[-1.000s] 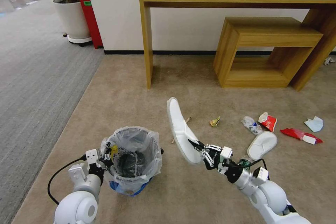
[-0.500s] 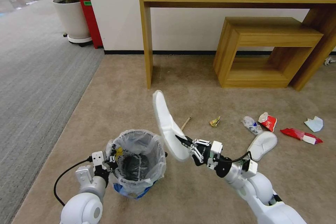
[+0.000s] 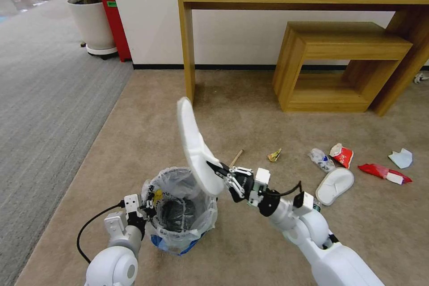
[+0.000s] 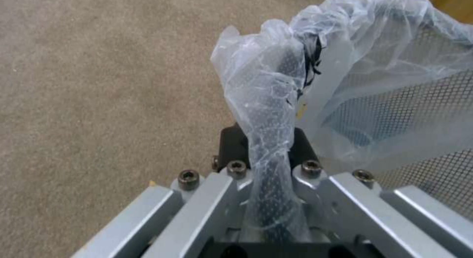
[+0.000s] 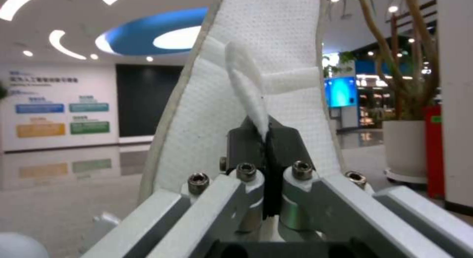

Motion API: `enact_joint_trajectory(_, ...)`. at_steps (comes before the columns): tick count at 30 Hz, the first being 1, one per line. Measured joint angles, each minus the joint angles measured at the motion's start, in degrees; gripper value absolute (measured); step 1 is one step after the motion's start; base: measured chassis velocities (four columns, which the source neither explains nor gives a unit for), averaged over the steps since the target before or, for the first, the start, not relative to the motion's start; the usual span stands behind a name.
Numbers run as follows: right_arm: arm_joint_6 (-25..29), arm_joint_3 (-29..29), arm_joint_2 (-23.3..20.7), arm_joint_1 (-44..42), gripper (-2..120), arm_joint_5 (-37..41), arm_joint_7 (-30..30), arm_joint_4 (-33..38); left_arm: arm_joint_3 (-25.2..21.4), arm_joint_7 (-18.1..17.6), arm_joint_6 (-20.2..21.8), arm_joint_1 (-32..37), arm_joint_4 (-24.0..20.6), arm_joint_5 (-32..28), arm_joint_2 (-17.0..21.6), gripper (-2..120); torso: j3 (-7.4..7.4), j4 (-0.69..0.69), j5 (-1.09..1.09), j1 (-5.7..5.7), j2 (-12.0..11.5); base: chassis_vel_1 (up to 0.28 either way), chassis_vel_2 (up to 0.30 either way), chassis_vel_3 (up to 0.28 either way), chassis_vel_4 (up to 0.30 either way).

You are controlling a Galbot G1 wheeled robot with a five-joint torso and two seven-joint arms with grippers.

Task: Pick up the trash bin and place the garbage on the floor into it.

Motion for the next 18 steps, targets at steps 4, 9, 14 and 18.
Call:
enact_joint_trajectory(4, 0.0, -2.6, 0.4, 1.3, 0, 0.5, 0.4, -0.7, 0.2, 0.1, 0.0, -0.2, 0.2, 0.1, -0.3, 3, 0.0, 0.0, 0.0, 0.0, 0.0, 0.0, 0.0, 0.0, 0.0)
enact_joint_trajectory(9, 0.1, -6.0, 1.3, 3.1, 0, 0.8, 0.7, -1.6, 0.4, 0.1, 0.0, -0.5, 0.4, 0.1, -0.7, 3, 0.0, 0.0, 0.0, 0.0, 0.0, 0.0, 0.0, 0.0, 0.0)
enact_joint_trajectory(14, 0.2, -8.6, 1.3, 4.0, 0, 1.1, 1.1, -2.2, 0.5, 0.0, 0.1, -0.7, 0.4, 0.1, -1.0, 3, -0.01, 0.0, 0.0, 0.0, 0.0, 0.0, 0.0, 0.0, 0.0)
enact_joint_trajectory(18, 0.5, -11.0, 2.0, 4.9, 0, 1.1, 1.4, -3.0, 0.4, 0.0, 0.2, -0.7, 0.3, -0.2, -1.5, 3, 0.0, 0.0, 0.0, 0.0, 0.0, 0.0, 0.0, 0.0, 0.0)
